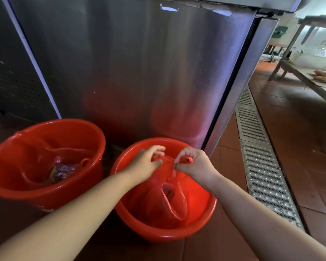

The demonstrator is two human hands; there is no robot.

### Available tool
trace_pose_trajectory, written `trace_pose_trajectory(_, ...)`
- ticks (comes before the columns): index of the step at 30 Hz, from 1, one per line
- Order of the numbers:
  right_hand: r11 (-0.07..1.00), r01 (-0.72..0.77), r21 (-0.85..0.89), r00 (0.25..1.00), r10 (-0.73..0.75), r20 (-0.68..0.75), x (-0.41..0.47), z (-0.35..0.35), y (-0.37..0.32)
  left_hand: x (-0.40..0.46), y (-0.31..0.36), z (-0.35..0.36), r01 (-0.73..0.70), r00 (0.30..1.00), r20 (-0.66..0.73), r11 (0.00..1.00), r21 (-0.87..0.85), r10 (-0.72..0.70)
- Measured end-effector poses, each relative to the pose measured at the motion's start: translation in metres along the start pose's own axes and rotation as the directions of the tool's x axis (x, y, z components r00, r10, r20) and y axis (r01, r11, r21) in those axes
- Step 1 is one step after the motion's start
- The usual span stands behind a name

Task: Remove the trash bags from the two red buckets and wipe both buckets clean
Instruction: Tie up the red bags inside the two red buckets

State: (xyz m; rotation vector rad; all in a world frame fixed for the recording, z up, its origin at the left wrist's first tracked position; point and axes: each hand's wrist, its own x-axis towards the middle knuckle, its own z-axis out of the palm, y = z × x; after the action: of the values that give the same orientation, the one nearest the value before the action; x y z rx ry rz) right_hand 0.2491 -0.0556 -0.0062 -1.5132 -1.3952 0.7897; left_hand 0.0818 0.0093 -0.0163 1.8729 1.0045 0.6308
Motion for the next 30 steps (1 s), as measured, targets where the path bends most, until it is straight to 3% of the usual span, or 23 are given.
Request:
trace_pose_trajectory(3, 0.953, 0.169, -0.253, 0.986, -0.162, 0.046, 0.001, -0.003, -0.002, 0.006, 0.007, 0.012, -0.009, 0.996, 0.086, 0.998, -0.060, 0.014)
trace_pose_trajectory(7, 0.650, 0.424, -0.631, 0.859, -0.510, 0.052, -0.002, -0.003, 0.009, 0.007, 0.007, 0.015, 0.170, 0.972, 0.202, 0.953, -0.249, -0.120)
trace_pose_trajectory(11, 0.610, 0.465, -0.642, 0.806, -0.591, 0.023, -0.006, 0.002, 0.021, 0.001, 0.004, 0.016, 0.210, 0.950, 0.287, 0.933, -0.292, -0.124)
trace_pose_trajectory(14, 0.581, 0.438, -0.686, 0.808, -0.589, 0.017, -0.008, 0.000, 0.027, 0.000, -0.002, 0.015, 0.171, 0.975, 0.183, 0.945, -0.280, -0.122)
trace_pose_trajectory(15, 0.562, 0.430, -0.707, 0.805, -0.594, 0.017, -0.008, 0.000, 0.029, 0.001, -0.005, 0.013, 0.125, 0.986, 0.131, 0.971, -0.202, -0.100)
trace_pose_trajectory(17, 0.521, 0.414, -0.746, 0.812, -0.582, 0.045, -0.010, -0.001, 0.030, 0.005, -0.013, 0.005, -0.032, 0.999, 0.003, 0.971, 0.238, 0.032)
trace_pose_trajectory(18, 0.507, 0.402, -0.762, 0.828, -0.557, 0.066, -0.011, -0.002, 0.032, 0.006, -0.017, -0.002, -0.098, 0.990, -0.038, 0.872, 0.480, 0.132)
trace_pose_trajectory(20, 0.490, 0.356, -0.796, 0.875, -0.473, 0.100, -0.015, -0.007, 0.040, 0.004, -0.024, -0.021, -0.154, 0.967, -0.015, 0.633, 0.759, 0.253)
trace_pose_trajectory(23, 0.400, 0.272, -0.875, 0.957, -0.206, 0.204, -0.020, -0.023, 0.055, 0.000, -0.046, -0.053, -0.135, 0.981, 0.071, 0.368, 0.920, 0.181)
trace_pose_trajectory(26, 0.263, 0.222, -0.939, 0.973, 0.005, 0.232, -0.021, -0.030, 0.061, -0.006, -0.061, -0.071, -0.040, 0.998, 0.025, 0.255, 0.966, 0.061)
trace_pose_trajectory(28, 0.255, 0.167, -0.952, 0.981, 0.057, 0.187, -0.020, -0.026, 0.060, -0.008, -0.061, -0.070, 0.002, 0.999, -0.015, 0.289, 0.957, 0.041)
trace_pose_trajectory(29, 0.344, 0.092, -0.934, 0.991, 0.057, 0.118, -0.019, -0.024, 0.058, -0.008, -0.058, -0.068, 0.040, 0.998, -0.061, 0.425, 0.905, 0.035)
trace_pose_trajectory(30, 0.506, -0.019, -0.863, 0.997, 0.070, 0.019, -0.018, -0.020, 0.053, -0.009, -0.052, -0.066, 0.097, 0.993, -0.120, 0.649, 0.754, -0.008)
